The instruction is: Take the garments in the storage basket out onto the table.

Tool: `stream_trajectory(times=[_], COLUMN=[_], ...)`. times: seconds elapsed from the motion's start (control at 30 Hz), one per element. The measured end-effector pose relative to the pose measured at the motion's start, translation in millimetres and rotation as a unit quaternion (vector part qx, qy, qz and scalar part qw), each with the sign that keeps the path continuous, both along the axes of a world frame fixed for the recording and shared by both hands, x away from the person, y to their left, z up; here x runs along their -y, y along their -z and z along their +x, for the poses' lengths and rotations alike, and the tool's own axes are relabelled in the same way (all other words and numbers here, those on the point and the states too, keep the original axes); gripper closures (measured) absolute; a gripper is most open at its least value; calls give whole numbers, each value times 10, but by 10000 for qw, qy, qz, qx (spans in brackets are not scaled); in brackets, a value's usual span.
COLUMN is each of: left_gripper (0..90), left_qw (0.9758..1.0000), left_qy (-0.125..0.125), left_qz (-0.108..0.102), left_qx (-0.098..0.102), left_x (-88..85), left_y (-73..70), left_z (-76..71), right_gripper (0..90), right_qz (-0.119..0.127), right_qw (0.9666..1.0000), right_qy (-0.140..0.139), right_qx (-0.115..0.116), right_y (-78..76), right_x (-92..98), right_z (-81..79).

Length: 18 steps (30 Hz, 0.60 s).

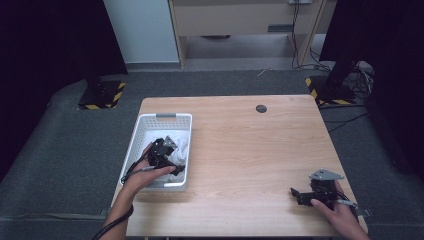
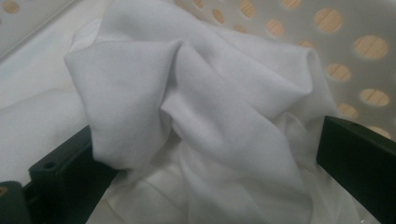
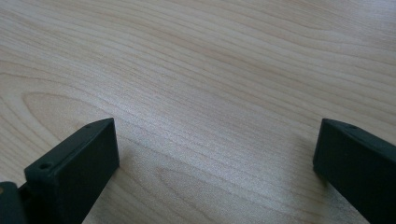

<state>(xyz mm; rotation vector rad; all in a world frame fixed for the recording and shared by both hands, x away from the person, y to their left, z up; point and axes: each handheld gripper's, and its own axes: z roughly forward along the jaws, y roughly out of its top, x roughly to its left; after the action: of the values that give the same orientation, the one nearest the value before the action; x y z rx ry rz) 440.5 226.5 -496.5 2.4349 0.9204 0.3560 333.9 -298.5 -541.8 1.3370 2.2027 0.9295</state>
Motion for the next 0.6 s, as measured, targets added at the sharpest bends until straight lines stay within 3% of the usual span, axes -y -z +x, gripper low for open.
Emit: stream_trajectory(times=[0.23,0.6], left_gripper=[0,0], left_qw=[9998,9997], left_qy=[-8,-97], left_qz=[174,212], left_qx=[-41,-100], left_x=[12,-2], left_y=[60,106], left_z=[43,121], right_gripper=[4,4], right_qz=[1,0], right_qw=[10000,10000], right_qy=[1,1], right_qx=[1,0], right_y=[0,0], right_x=[0,0], right_z=[0,0])
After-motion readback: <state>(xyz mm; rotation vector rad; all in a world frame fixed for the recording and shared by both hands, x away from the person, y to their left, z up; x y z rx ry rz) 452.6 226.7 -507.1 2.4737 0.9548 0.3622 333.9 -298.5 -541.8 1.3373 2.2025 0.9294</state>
